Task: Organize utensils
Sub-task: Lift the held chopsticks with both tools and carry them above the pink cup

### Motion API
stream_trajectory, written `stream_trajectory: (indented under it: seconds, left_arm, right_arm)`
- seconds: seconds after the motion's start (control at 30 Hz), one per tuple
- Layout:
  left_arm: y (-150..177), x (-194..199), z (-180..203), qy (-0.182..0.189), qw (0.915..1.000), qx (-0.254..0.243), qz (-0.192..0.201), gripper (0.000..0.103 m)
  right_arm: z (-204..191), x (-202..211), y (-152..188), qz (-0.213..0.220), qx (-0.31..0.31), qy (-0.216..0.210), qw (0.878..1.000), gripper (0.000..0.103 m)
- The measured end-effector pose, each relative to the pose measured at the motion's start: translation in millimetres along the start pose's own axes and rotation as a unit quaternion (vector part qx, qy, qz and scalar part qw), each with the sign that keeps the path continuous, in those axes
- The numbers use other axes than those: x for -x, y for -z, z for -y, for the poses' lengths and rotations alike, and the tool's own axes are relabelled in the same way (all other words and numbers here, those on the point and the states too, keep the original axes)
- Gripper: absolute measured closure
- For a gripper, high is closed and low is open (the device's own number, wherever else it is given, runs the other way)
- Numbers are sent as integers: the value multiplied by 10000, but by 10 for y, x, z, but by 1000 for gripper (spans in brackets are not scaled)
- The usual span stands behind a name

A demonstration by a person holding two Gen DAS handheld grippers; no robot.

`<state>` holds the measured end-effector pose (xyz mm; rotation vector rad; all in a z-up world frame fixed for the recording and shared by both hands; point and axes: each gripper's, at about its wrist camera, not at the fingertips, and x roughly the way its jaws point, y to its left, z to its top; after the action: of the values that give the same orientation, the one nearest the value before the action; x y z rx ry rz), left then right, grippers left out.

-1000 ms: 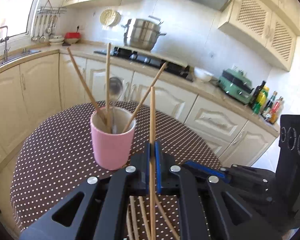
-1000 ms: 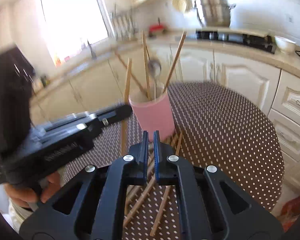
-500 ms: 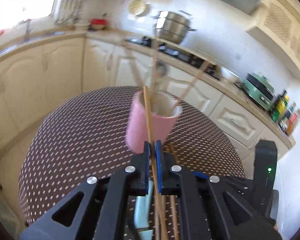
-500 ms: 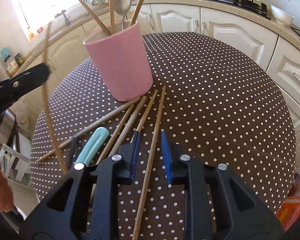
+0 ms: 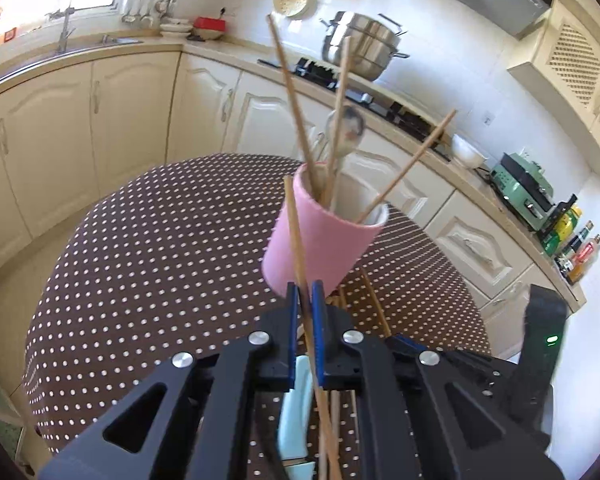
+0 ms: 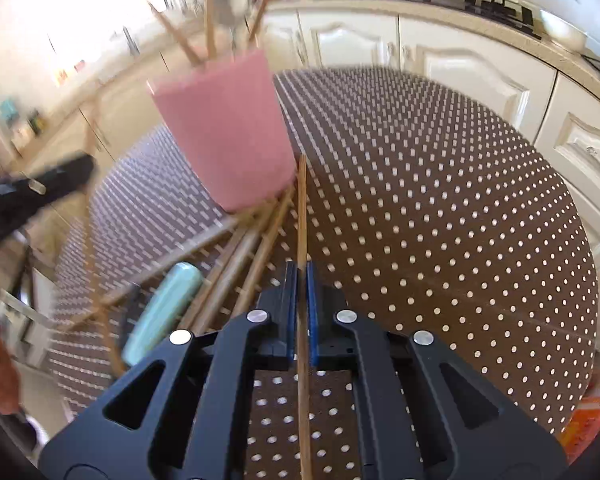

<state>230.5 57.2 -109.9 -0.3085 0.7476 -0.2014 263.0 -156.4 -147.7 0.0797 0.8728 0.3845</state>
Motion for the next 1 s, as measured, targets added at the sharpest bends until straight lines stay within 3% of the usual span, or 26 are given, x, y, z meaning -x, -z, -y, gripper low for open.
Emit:
stream_trajectory:
  seconds: [0.13, 0.3, 0.53, 0.87, 1.0]
  left_arm:
    - [-35, 77, 166, 248, 9994, -136, 189, 98]
    - [-110, 245, 334, 421, 9974, -314, 495, 98]
    - [-347, 435, 519, 511, 9935, -495, 884, 98]
    - [-782, 713, 656, 273, 9831, -677, 1681, 98]
    - [-908, 748, 680, 193, 9779, -630, 1985, 98]
  right_arm:
    - [-32, 389, -60, 747, -26, -268, 9968, 98]
    - [-128, 878, -179, 1883, 64, -758, 9792, 98]
    - [-199, 952, -487, 2513, 257, -1238, 9596, 98]
    - [-306, 1010, -927, 3325, 299, -1116, 9360, 98]
    - [-355, 1038, -1070, 3740, 277, -1044, 9211, 98]
